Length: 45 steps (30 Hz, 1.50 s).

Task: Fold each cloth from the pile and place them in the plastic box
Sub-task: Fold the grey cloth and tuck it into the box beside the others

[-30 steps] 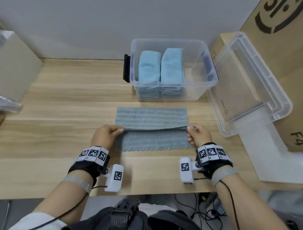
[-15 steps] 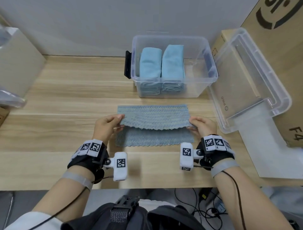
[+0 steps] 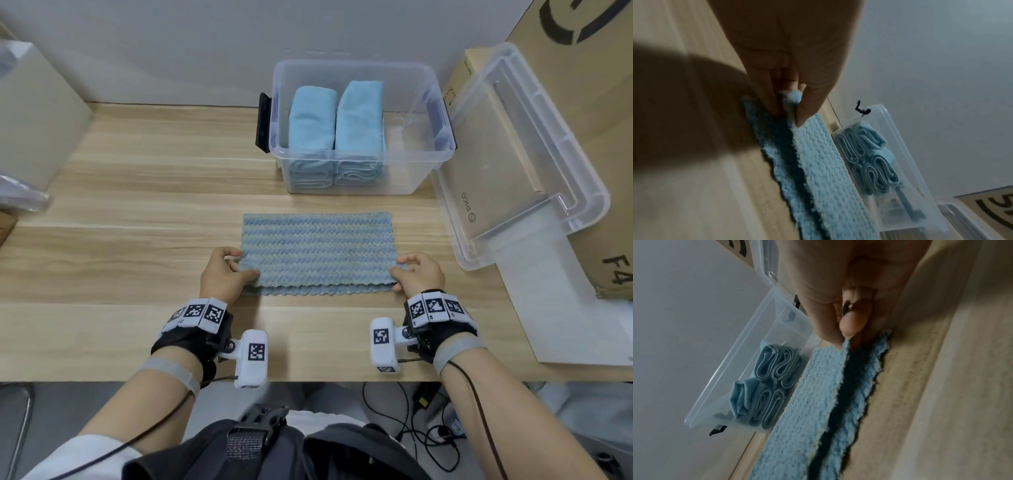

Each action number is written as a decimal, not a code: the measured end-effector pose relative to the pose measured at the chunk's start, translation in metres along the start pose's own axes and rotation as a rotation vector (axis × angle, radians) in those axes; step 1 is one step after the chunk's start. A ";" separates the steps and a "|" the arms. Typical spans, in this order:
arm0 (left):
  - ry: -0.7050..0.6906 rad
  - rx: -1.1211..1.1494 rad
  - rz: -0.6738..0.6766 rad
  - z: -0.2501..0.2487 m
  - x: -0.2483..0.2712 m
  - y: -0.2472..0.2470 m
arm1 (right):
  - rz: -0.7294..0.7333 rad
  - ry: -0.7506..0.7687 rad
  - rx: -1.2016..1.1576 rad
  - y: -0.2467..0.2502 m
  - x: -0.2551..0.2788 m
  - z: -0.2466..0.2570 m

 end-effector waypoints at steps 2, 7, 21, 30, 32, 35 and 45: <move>-0.024 -0.048 -0.027 -0.002 0.001 0.000 | -0.004 0.006 0.020 0.000 0.000 0.000; -0.089 -0.178 -0.038 -0.011 0.005 -0.001 | 0.013 0.039 0.080 -0.004 -0.001 0.000; -0.120 -0.262 0.079 -0.013 0.006 0.000 | 0.057 0.110 0.184 -0.009 -0.001 0.002; 0.001 -0.309 0.104 -0.018 -0.014 0.008 | 0.153 0.195 0.470 -0.019 -0.003 0.037; 0.120 -0.169 0.113 -0.017 -0.021 0.010 | 0.231 0.154 0.263 -0.035 0.004 0.055; 0.250 -0.031 0.162 -0.018 -0.027 0.009 | 0.469 -0.032 0.013 -0.080 0.024 0.079; 0.183 -0.156 0.295 -0.031 -0.043 0.005 | 0.719 -0.350 0.039 -0.162 0.055 0.087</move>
Point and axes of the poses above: each hand's wrist, its own x-axis away from the middle knuckle, its own y-axis out of the back of the hand, z = x × y, the point moved 5 cm from there along -x, towards the middle knuckle, and after that the axes turned 6 degrees about -x, right-handed, at the moved point
